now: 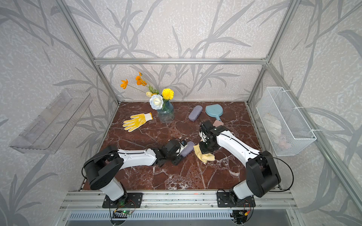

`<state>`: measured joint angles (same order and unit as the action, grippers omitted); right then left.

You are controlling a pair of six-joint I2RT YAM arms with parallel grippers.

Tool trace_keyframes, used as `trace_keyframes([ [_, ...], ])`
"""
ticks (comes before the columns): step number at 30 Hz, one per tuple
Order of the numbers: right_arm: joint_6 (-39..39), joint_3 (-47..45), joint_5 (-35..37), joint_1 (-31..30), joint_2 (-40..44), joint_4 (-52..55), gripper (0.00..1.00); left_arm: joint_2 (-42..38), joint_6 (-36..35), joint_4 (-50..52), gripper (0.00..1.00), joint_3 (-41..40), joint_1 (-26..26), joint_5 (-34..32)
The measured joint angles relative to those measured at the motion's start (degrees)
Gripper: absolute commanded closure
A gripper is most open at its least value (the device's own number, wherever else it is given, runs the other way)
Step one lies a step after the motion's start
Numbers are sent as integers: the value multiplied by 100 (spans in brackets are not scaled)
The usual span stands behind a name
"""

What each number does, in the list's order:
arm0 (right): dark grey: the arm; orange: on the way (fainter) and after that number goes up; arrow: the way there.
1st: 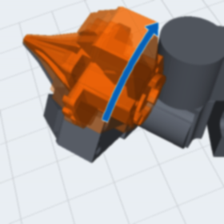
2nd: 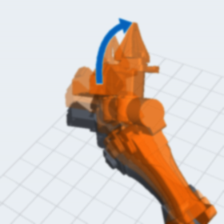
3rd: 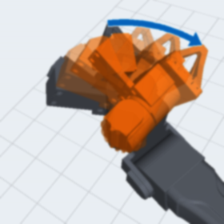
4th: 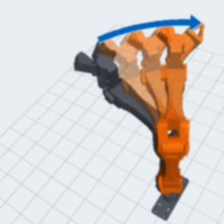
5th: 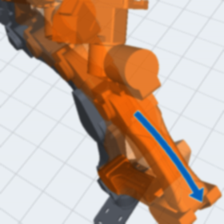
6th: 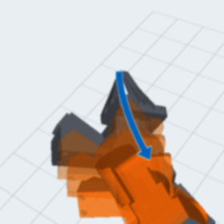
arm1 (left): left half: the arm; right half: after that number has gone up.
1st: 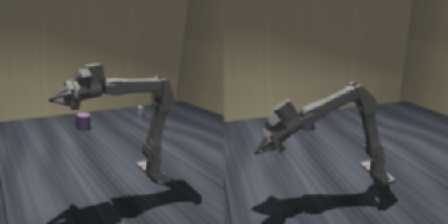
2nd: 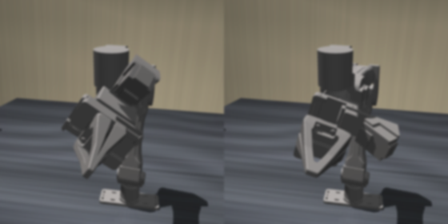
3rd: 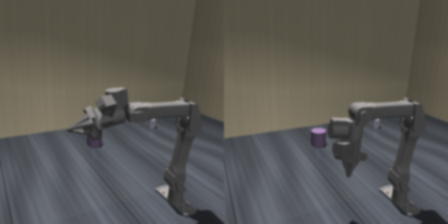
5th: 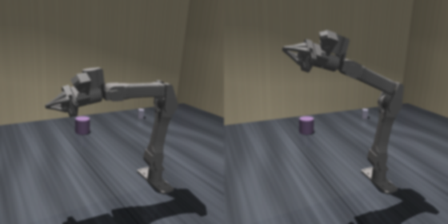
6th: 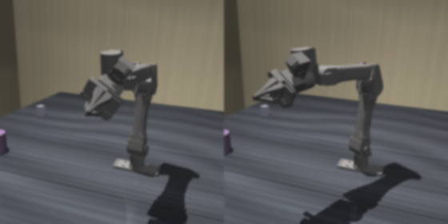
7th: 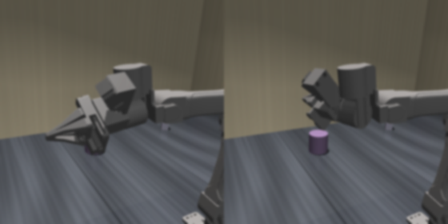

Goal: Wipe the eyeglass case
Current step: Wipe the dirt from the eyeglass case.

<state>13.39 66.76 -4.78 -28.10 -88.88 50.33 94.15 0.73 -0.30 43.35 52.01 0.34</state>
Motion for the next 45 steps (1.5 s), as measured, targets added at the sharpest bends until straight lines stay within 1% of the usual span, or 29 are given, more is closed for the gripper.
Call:
trace_keyframes([
  [2, -125, 492, 243, -44, -426, -33, 100, -96, -153, -15, 94, -103, 81, -35],
  [6, -581, 1471, 645, -293, -1617, -131, 100, -101, -527, 2, 94, -103, 367, -442],
  [9, -1014, 1840, 911, -612, -2371, -164, 100, -26, -726, 48, 94, -11, 568, -708],
  [12, -1300, 1790, 992, -841, -2717, -181, 100, 2, -789, 74, 94, 35, 627, -870],
  [16, -1394, 1331, 728, -796, -2387, -483, 100, 0, -776, 109, 96, 42, 649, -927],
  [19, -1202, 782, 374, -651, -2000, -868, 100, 0, -739, 136, 96, 46, 634, -767],
  [26, -107, -420, -179, -439, -1250, -1958, 100, -39, -466, 289, 97, 74, 411, 31],
  [30, 538, -1005, -398, -348, -693, -2271, 100, -46, -278, 374, 97, 94, 334, 391],
  [34, 876, -1298, -710, -164, -260, -2120, 100, -7, 35, 476, 97, 175, 219, 581],
  [40, 975, -1484, -1180, 48, -17, -1189, 100, 68, 551, 433, 97, 238, -98, 367],
  [43, 940, -1408, -1154, 153, 144, -776, 100, 66, 640, 417, 97, 236, -153, 291],
  [45, 876, -1134, -857, 199, 236, -490, 100, 44, 603, 380, 96, 203, -96, 221],
])
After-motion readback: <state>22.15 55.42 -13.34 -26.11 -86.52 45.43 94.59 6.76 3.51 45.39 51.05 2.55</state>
